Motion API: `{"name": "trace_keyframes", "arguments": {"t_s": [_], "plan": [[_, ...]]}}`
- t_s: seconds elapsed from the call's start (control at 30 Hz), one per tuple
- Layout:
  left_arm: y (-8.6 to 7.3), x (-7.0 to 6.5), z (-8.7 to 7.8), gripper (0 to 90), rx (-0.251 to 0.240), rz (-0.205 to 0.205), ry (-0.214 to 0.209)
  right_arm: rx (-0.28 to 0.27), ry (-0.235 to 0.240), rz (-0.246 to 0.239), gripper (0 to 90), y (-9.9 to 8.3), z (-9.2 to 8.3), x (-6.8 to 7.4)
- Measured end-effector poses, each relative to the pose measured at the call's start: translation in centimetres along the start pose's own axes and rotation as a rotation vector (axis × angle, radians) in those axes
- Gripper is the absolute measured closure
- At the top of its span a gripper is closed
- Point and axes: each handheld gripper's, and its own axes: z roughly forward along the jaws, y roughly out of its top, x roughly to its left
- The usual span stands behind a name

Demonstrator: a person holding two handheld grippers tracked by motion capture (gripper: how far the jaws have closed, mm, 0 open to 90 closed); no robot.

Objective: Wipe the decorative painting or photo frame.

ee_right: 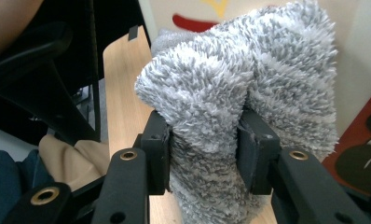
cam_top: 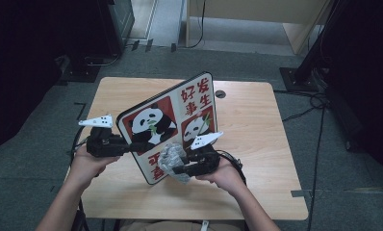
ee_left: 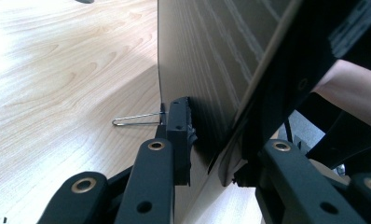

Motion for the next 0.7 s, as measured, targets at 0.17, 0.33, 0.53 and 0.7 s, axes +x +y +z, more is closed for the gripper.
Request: {"name": "trace_keyframes", "arguments": {"t_s": [0.17,0.33,0.53,0.7], "plan": [[0.0,0.0,0.0,73.5,0.002,-0.002,-0.001,0.022,0.008,0.019,60.9,-0.7,0.5,-0.1],[0.0,0.0,0.0,73.6,0.002,-0.004,0.001,0.051,0.013,0.034,60.8,-1.6,1.0,-0.4],[0.0,0.0,0.0,73.7,0.002,-0.005,0.003,0.079,0.017,0.042,60.8,-2.1,1.3,-0.8],[0.0,0.0,0.0,73.6,0.002,-0.005,0.004,0.085,0.021,0.043,60.8,-2.4,1.4,-1.0]]}}
